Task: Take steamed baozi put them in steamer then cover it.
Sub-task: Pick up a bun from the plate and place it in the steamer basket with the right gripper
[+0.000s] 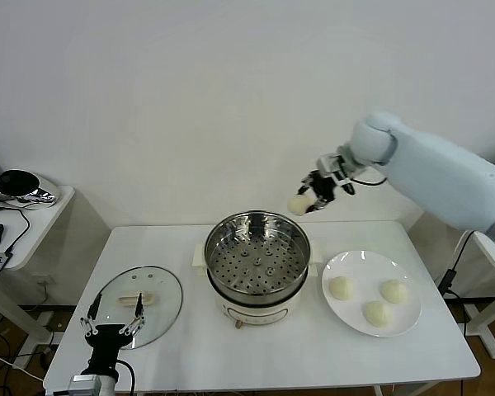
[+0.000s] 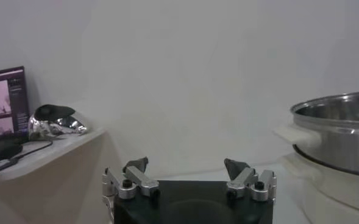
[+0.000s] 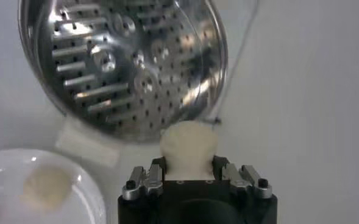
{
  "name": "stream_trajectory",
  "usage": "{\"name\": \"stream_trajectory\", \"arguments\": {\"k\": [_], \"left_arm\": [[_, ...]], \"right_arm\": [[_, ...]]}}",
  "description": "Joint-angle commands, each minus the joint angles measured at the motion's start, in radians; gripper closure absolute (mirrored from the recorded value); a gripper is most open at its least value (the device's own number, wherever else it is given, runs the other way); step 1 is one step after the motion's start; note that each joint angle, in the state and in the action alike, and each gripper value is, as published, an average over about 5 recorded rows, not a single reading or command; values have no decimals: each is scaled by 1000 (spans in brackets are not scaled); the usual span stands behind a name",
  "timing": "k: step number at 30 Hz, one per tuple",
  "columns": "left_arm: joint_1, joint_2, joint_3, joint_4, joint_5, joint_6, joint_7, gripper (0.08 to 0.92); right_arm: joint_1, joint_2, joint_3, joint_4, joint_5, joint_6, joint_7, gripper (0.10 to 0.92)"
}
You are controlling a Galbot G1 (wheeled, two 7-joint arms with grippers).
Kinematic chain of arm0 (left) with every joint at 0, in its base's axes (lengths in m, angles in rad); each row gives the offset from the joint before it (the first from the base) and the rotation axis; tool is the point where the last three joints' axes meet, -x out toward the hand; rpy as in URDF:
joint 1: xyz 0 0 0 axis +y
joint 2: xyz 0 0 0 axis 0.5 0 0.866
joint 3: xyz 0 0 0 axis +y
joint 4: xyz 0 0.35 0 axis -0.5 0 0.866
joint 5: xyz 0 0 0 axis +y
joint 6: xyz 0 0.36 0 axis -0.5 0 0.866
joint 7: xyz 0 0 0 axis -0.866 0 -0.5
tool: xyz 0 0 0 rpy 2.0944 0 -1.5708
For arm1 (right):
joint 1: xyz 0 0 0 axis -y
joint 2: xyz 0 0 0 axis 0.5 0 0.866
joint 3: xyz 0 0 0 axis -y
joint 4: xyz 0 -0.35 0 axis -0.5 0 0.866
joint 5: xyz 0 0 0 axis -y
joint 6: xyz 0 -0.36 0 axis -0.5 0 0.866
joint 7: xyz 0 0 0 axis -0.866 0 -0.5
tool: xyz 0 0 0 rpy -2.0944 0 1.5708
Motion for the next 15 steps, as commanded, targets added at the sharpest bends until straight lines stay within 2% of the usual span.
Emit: {"name": "stream_trajectory", "arguments": {"k": [1, 9, 15], "left_arm": [[5, 1, -2, 0, 1, -2, 2, 177], [8, -1, -12, 0, 0, -4, 3, 177], [6, -1, -15, 1, -1, -4, 4, 177]], "right_arm": [[44, 152, -163, 14, -26, 152, 17, 541], [-20, 198, -168, -71, -228, 350, 77, 541], [-53, 220, -152, -146, -322, 453, 109, 541]]}}
